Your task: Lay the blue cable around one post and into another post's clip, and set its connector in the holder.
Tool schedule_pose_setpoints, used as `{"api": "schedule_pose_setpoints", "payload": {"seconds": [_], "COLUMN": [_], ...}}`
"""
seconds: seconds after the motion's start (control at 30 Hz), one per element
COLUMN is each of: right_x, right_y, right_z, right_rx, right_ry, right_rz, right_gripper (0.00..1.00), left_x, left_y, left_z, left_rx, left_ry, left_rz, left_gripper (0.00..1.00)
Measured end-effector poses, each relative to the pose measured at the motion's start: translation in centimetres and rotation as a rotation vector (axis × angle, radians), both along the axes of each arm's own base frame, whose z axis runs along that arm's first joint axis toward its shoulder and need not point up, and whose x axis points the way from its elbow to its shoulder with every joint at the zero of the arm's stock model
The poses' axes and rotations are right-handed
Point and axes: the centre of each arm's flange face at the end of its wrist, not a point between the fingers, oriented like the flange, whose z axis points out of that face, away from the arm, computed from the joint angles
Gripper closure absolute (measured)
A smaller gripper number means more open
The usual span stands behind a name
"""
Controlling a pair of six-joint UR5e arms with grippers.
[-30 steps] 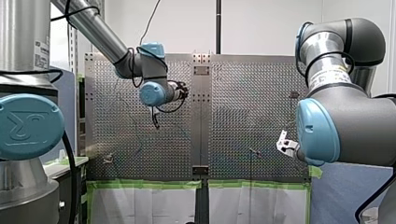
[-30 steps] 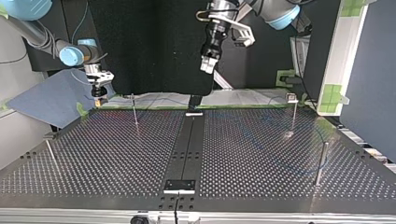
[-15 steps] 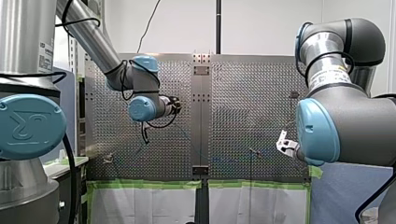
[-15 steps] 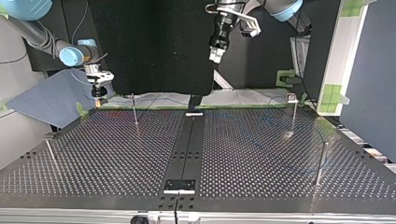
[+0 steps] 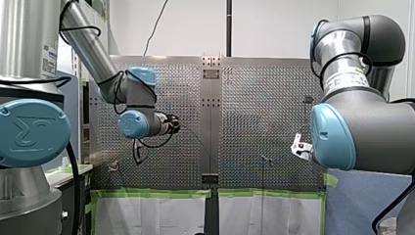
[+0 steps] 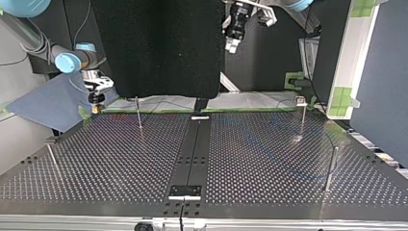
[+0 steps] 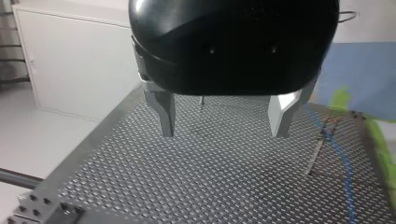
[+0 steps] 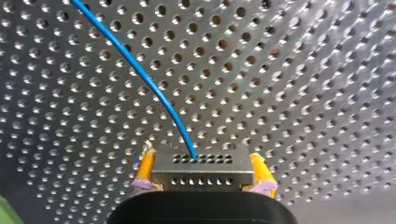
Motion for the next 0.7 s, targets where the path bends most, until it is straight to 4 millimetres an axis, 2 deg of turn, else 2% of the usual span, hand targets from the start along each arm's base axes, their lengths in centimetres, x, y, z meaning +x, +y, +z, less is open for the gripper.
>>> {"api": "schedule_pose_setpoints", "payload": {"seconds": [0.37,0.53,0.7], "right_x": [1.6,2.5,4.5], "right_y": [0.4,0.7,1.4], "right_z": [4.6,6.8,9.4], "right_rx": [0.007,0.008,-0.003], "right_ry": [0.0,-0.003,-0.007], "right_rz": [0.019,0.024,0.052], "right_gripper": [0.98,0.98,0.98], "left_x": [-2.5,-2.6,-2.5], "left_y": [2.0,2.1,2.1], "left_z": [-2.3,-2.5,-2.4], "left_rx": [0.038,0.04,0.034], "left_ry": [0.059,0.064,0.058], "left_rz": [-0.02,-0.021,-0.02], "left_gripper": [0.0,0.0,0.0]}}
